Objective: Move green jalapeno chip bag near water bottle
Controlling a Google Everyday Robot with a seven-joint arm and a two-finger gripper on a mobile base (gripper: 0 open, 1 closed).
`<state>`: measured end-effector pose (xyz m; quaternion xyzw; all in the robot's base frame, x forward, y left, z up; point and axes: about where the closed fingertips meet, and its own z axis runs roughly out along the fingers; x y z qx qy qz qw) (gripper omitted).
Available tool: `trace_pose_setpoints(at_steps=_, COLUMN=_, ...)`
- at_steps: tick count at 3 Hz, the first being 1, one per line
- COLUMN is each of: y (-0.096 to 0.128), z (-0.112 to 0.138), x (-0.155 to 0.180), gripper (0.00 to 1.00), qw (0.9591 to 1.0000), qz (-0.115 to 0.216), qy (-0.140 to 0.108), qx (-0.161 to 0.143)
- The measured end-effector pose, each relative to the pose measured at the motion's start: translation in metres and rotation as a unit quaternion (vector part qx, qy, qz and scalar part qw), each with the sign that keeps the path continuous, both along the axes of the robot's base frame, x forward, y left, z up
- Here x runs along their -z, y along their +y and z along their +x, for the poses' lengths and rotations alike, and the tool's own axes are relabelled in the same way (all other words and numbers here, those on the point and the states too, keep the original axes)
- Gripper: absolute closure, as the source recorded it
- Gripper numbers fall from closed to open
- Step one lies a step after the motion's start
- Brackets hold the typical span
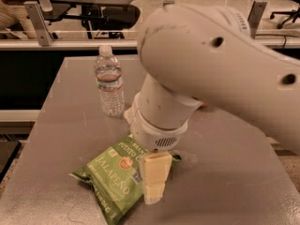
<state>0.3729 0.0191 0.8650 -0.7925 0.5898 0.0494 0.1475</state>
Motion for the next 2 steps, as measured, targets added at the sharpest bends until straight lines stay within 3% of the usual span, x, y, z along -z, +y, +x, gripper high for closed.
trace_pose_setpoints(at_steps=1, y=0.000, z=0.007, x=0.023, gripper=0.00, qw=0.9999, qz=-0.015, qy=0.004, qx=-0.008)
trace_pose_setpoints(at_steps=2, y=-0.006, z=0.015, x=0.034, gripper=0.26, qw=0.9996, qz=-0.025, qy=0.009, qx=-0.008)
